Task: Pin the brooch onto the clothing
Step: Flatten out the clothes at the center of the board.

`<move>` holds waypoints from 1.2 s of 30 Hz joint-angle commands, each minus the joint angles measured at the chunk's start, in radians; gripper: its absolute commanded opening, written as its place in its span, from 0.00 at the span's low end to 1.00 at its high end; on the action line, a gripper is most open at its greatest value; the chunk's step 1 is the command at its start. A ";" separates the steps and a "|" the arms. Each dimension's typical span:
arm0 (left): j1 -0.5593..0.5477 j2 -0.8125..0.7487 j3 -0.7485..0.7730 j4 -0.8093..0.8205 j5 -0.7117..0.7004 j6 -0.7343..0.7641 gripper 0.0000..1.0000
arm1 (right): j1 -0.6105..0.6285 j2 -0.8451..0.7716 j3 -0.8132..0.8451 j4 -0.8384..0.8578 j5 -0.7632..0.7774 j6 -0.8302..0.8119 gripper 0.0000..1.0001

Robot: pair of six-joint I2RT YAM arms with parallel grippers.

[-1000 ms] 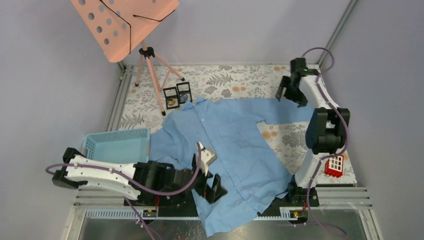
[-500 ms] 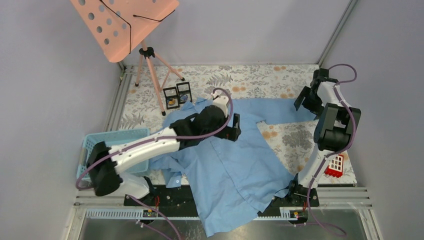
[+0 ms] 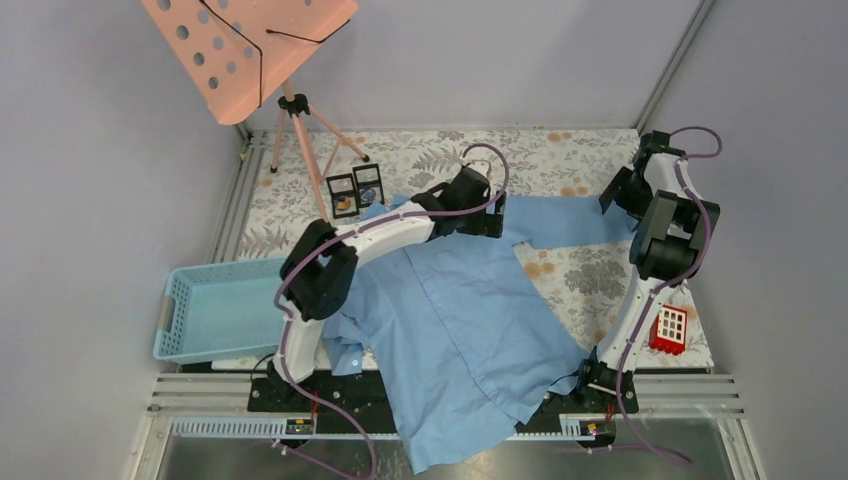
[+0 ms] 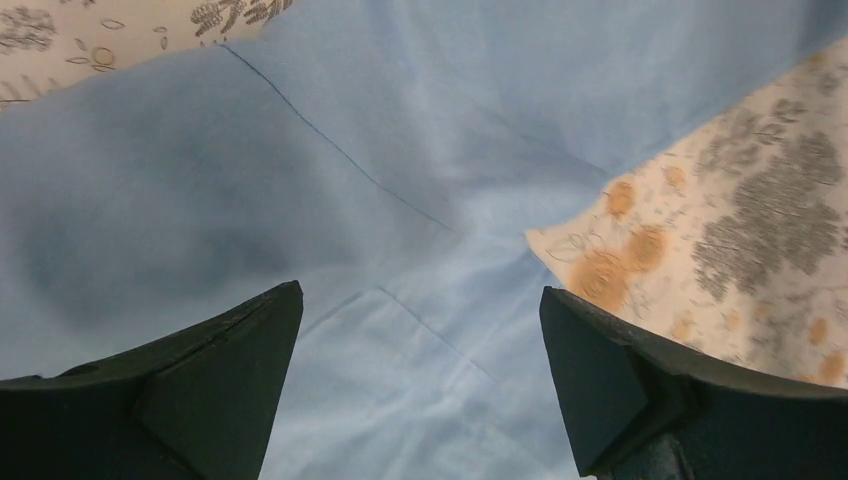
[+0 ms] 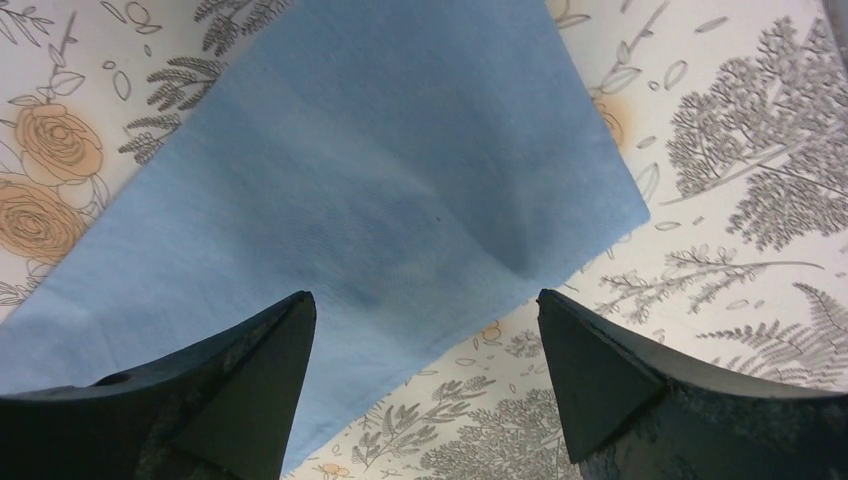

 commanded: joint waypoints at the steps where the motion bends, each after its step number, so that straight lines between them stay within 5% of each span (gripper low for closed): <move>1: 0.029 0.116 0.111 -0.015 0.059 -0.017 0.99 | -0.005 0.040 0.075 -0.050 -0.040 0.003 0.85; 9: 0.068 0.251 0.212 -0.012 0.081 -0.062 0.99 | -0.006 0.104 0.134 -0.066 -0.062 -0.013 0.65; 16: 0.090 0.355 0.319 -0.041 0.157 -0.098 0.99 | -0.011 0.166 0.238 -0.101 -0.094 -0.019 0.35; 22: 0.095 0.406 0.393 -0.034 0.164 -0.103 0.99 | -0.013 0.246 0.382 -0.160 -0.078 -0.023 0.00; 36: 0.124 0.544 0.602 0.021 0.238 -0.150 0.99 | -0.019 0.246 0.586 -0.175 -0.080 -0.019 0.00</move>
